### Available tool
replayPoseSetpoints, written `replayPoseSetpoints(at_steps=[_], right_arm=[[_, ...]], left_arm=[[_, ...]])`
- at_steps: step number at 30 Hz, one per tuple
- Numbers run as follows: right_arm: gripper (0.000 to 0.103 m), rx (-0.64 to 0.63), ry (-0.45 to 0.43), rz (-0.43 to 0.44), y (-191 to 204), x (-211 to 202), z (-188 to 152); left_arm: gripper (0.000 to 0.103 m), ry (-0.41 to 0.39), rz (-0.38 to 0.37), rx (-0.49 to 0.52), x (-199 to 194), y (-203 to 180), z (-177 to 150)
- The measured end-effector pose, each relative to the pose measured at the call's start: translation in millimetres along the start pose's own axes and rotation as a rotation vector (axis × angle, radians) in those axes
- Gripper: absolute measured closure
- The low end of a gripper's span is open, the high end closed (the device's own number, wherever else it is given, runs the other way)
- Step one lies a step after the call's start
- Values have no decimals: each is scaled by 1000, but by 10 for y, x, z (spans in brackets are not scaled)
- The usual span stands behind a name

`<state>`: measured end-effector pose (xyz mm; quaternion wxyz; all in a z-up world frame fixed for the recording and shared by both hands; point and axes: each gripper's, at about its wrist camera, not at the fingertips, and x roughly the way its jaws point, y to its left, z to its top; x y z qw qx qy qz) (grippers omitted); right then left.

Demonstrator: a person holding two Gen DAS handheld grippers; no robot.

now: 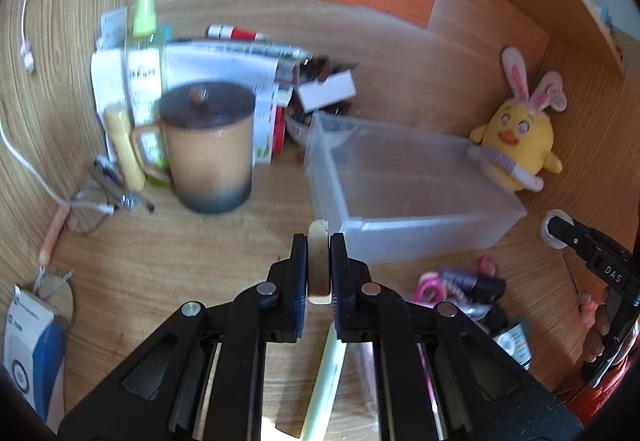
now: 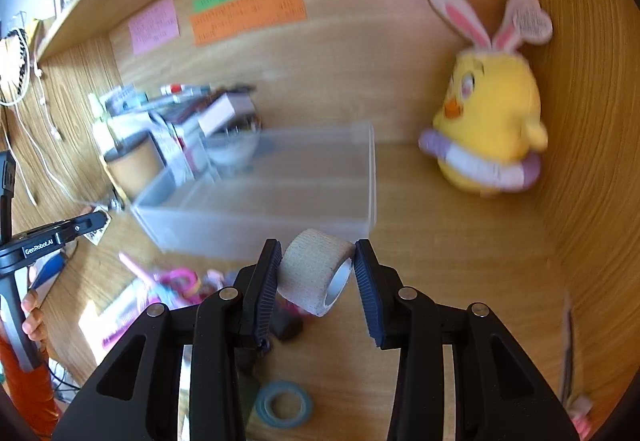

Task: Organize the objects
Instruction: 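Grasp the white tape roll with the right gripper while the left gripper grasps the cream highlighter, then carry the white tape roll into the clear box and open the right gripper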

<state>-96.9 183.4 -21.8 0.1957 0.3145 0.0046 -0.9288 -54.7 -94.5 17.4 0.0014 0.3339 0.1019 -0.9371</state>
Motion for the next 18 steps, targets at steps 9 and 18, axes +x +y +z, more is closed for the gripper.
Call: replayPoseSetpoints(at_steps=[9,18], right_arm=[[68,-46,-60,17,111,110,423],[69,-45,28,15,28,538,481]], left_arm=[[93,-26,-54,45,75,-249,309],[93,60,-65,91,436,-404,436]])
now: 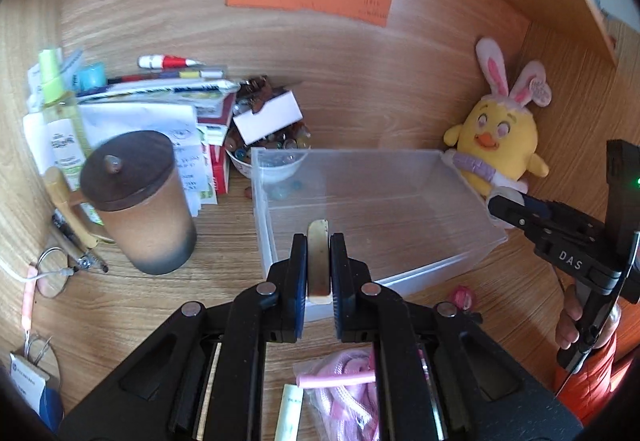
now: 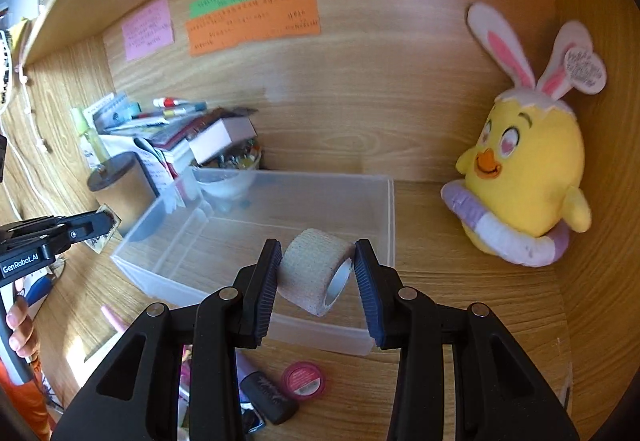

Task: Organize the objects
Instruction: 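Carry the white tape roll into the clear box and open the right gripper, then grasp the blue tape roll with the right gripper while the left gripper grasps the cream highlighter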

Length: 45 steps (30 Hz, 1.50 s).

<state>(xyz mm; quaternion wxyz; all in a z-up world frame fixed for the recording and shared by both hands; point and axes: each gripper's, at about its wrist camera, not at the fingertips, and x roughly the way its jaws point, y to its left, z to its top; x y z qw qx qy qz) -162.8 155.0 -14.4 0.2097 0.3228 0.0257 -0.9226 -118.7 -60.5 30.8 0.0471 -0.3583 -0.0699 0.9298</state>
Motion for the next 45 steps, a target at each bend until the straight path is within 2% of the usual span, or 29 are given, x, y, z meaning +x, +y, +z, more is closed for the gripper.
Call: replayPoseSetpoints(at_steps=[8,12,20,22,25,27,30,32,34,36,38,45], right_arm=[[68,1,95,7,-17,369,-33],[68,6,134,13,-1,522,-70],[67,-4,175,22,27,636,-105],[67,-7,176,18,43,628,-100],[65,-15,181,26,55,598,-83],[61,-22,174,24,70,560,-72],[49,-30,148,21,97,440,-63],[39,-36,120,14,123,338,-50],[35,-47,92,8,156,216,-41],[31,-59,68,3,184,98,-44],[22,-65,47,-5,204,-26,-58],[21,-27,29,13,166,-343,-230]], left_arm=[[93,110,4,43,435,-49,14],[93,137,9,72,566,-93,-8],[93,130,11,94,576,-138,5],[89,125,9,95,553,-147,13],[77,100,8,100,462,-157,25],[64,70,16,105,362,-174,30],[48,14,36,120,187,-204,29],[40,-17,49,130,74,-220,20],[33,-45,56,133,-47,-230,2],[22,-62,60,129,-138,-219,-19],[14,-83,65,117,-235,-200,-53],[5,-91,90,104,-442,-117,-266]])
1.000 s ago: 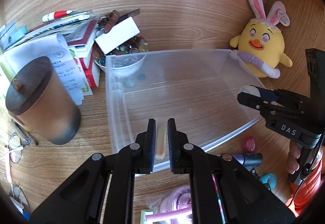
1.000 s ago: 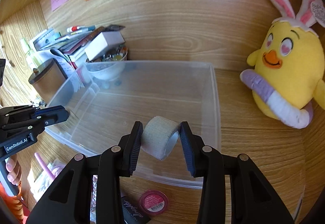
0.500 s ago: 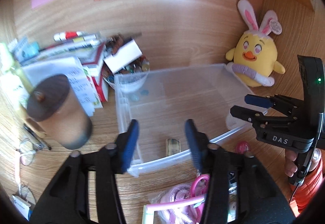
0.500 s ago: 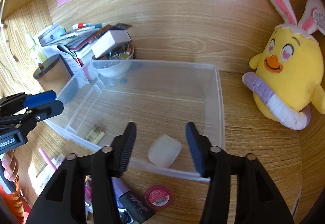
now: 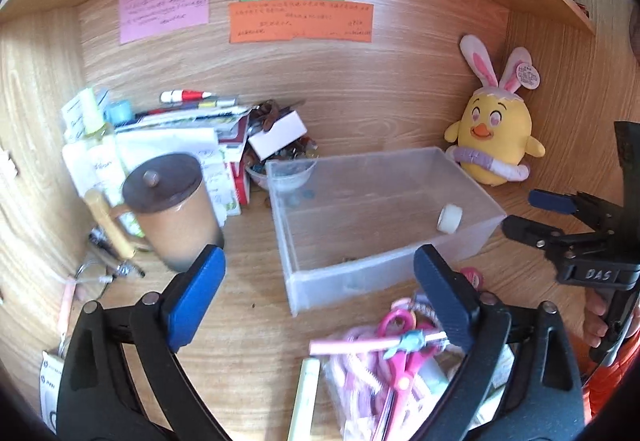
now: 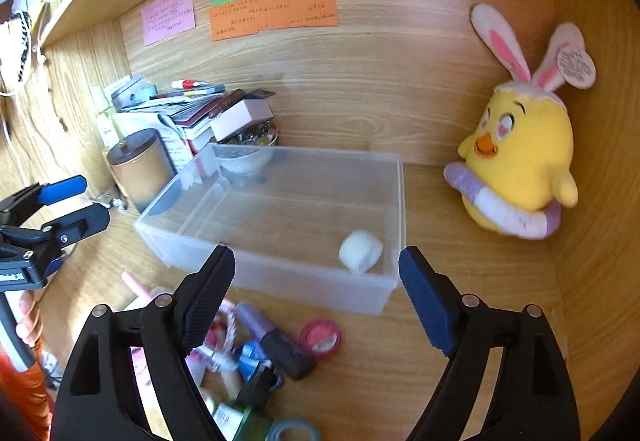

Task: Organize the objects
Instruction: 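Grasp the blue tape roll with the right gripper while the left gripper grasps the cream highlighter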

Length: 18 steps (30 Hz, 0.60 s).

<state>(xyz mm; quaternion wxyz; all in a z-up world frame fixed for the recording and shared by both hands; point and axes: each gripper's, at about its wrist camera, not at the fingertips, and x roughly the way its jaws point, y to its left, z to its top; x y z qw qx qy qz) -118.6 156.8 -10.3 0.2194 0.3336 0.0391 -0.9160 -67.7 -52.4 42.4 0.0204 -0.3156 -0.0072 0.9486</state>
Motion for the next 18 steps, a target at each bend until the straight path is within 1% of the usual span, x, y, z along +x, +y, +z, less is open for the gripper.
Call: replayPoseSetpoints(at_steps=[4,12,18], right_arm=[[21,23,7,9,-29,-117,-166],[21,23,33,10,46,-244,-533],[21,42,75,21,138,-217,-835]], left_arm=[[4,35,11,-11,-41,65,-185],[4,138,60,-43,12,238,-642],[5,172,75,-76,38,324,-895]])
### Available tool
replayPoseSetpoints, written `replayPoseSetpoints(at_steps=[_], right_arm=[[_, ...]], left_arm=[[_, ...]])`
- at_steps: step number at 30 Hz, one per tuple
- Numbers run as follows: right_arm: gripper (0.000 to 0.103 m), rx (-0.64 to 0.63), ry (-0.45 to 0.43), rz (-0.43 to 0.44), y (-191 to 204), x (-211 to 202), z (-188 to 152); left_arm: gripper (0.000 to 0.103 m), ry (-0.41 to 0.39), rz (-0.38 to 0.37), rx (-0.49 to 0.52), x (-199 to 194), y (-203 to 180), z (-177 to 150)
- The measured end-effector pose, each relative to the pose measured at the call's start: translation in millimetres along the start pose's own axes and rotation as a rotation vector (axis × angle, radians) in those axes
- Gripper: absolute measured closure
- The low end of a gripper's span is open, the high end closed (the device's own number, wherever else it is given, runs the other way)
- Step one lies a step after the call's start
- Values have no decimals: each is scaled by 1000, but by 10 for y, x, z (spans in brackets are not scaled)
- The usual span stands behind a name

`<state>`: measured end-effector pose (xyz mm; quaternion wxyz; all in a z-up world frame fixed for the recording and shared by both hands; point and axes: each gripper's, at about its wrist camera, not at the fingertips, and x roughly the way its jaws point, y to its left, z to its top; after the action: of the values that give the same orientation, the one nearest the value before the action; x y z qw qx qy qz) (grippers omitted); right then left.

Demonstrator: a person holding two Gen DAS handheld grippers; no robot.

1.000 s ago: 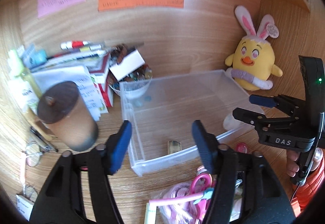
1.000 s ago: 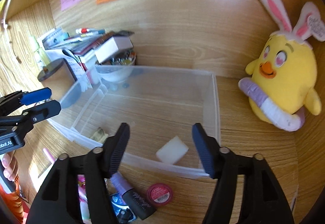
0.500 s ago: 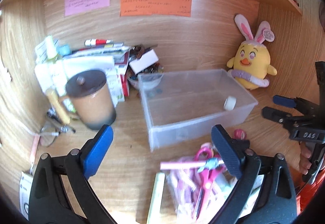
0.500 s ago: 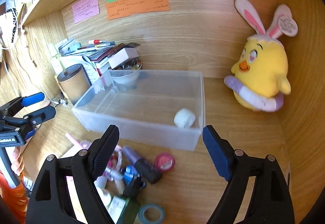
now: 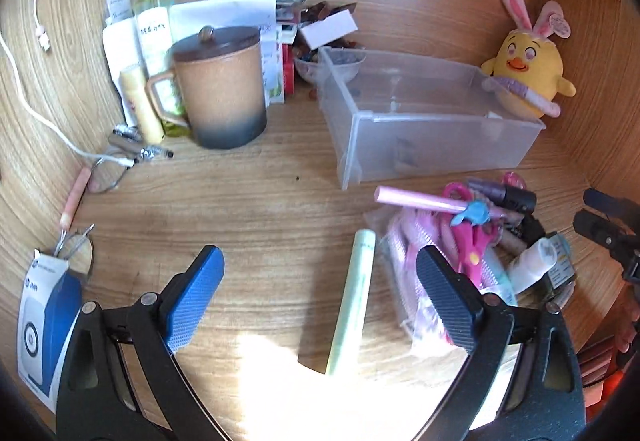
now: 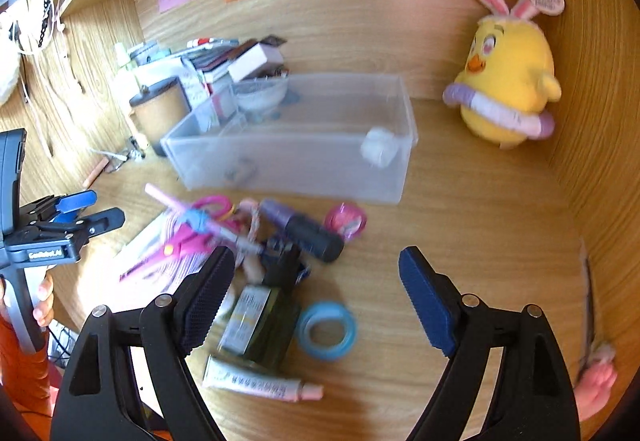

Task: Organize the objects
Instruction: 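Grasp the blue tape roll with the right gripper while the left gripper grasps the cream highlighter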

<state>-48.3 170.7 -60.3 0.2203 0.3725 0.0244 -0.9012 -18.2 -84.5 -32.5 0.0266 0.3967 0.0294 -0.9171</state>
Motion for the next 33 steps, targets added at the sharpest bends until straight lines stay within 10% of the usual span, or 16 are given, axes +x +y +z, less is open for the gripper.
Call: replayPoseSetpoints(at_steps=[19,24,33], right_arm=[[40,76,129,-30,-276,95,-441],[46,49,116,-25,-200,153,-407],[67,-11,138,-51,-109,309,-328]], left_arm=[[53,88,20,14,307,-35,-225],[83,73,23,37,322,-83,-210],[88,49,43,9,297,7,-227]])
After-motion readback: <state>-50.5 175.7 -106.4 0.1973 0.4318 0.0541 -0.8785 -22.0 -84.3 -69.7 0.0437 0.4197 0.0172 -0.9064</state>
